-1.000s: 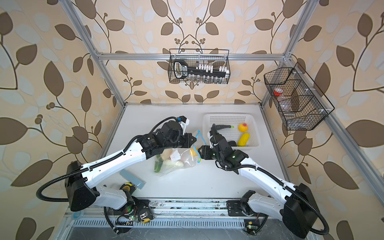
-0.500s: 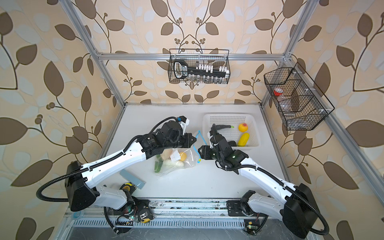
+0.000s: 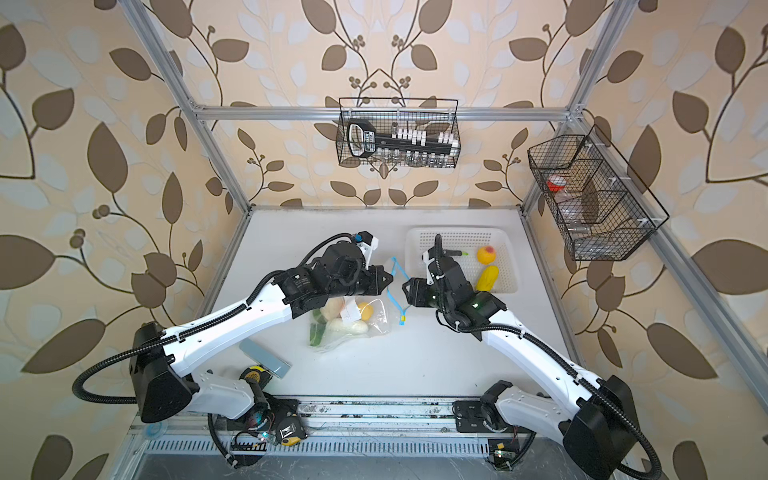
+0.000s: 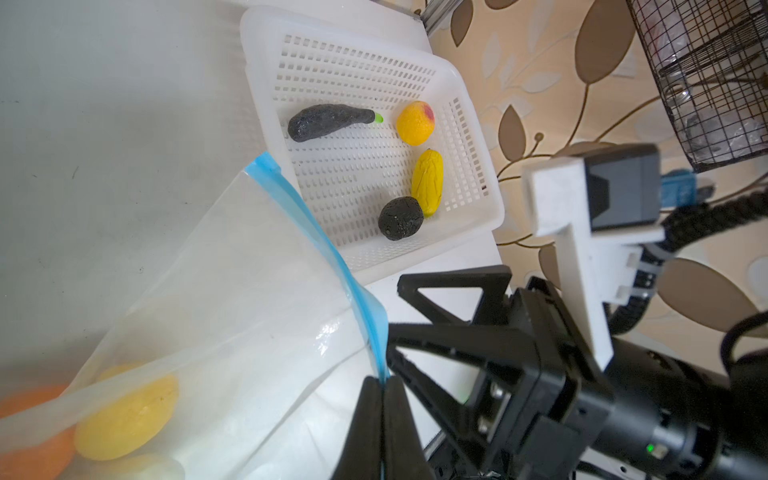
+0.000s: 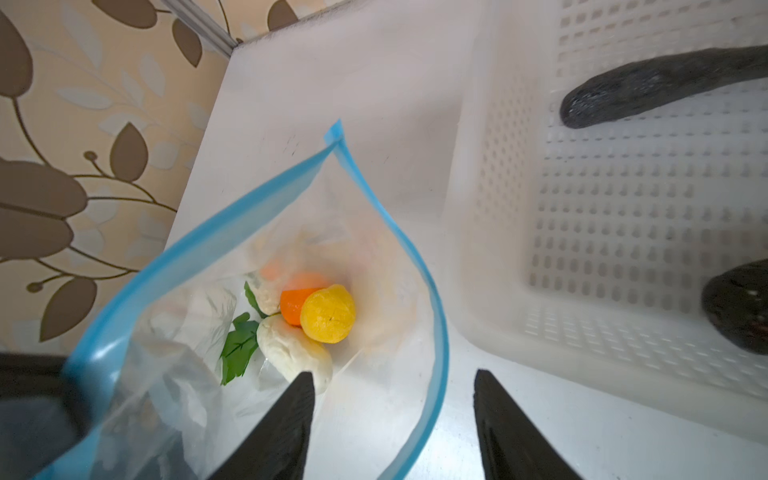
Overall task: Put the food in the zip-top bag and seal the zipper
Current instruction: 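Move the right gripper back into the basket over the dark avocado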
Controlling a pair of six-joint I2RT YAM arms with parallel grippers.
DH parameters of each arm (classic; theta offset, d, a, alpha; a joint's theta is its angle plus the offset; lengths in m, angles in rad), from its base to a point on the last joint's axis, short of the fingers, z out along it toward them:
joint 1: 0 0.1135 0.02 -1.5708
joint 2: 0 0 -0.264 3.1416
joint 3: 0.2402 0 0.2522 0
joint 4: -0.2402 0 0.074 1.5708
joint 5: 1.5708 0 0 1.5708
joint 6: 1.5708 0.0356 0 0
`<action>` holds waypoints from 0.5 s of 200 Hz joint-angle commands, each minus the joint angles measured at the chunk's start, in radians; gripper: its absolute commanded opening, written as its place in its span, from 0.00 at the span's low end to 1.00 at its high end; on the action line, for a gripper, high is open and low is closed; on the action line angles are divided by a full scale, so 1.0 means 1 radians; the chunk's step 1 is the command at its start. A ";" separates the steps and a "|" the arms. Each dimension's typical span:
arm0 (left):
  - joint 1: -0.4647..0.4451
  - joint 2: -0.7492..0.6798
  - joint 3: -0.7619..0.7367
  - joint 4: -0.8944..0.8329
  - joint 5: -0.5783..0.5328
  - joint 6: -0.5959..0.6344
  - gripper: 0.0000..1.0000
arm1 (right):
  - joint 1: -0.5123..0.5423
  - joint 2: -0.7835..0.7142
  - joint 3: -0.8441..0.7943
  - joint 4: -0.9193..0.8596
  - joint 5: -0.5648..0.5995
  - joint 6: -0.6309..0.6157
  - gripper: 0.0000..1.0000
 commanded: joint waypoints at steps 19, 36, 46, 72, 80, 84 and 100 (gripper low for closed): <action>0.010 -0.051 -0.015 0.046 0.016 -0.012 0.00 | -0.122 0.040 0.082 -0.116 0.030 -0.066 0.61; 0.010 -0.056 -0.024 0.052 0.019 -0.013 0.00 | -0.182 0.074 0.104 -0.142 0.045 -0.090 0.61; 0.010 -0.058 -0.027 0.055 0.022 -0.014 0.00 | -0.214 0.102 0.111 -0.143 0.055 -0.110 0.61; 0.010 -0.065 -0.046 0.068 0.033 -0.015 0.00 | -0.305 0.206 0.152 -0.185 0.078 -0.143 0.61; 0.010 -0.069 -0.050 0.069 0.033 -0.015 0.00 | -0.320 0.234 0.171 -0.204 0.086 -0.153 0.61; 0.010 -0.070 -0.051 0.070 0.034 -0.015 0.00 | -0.326 0.250 0.182 -0.215 0.093 -0.159 0.61; 0.010 -0.078 -0.063 0.076 0.032 -0.013 0.00 | -0.342 0.303 0.232 -0.265 0.134 -0.175 0.62</action>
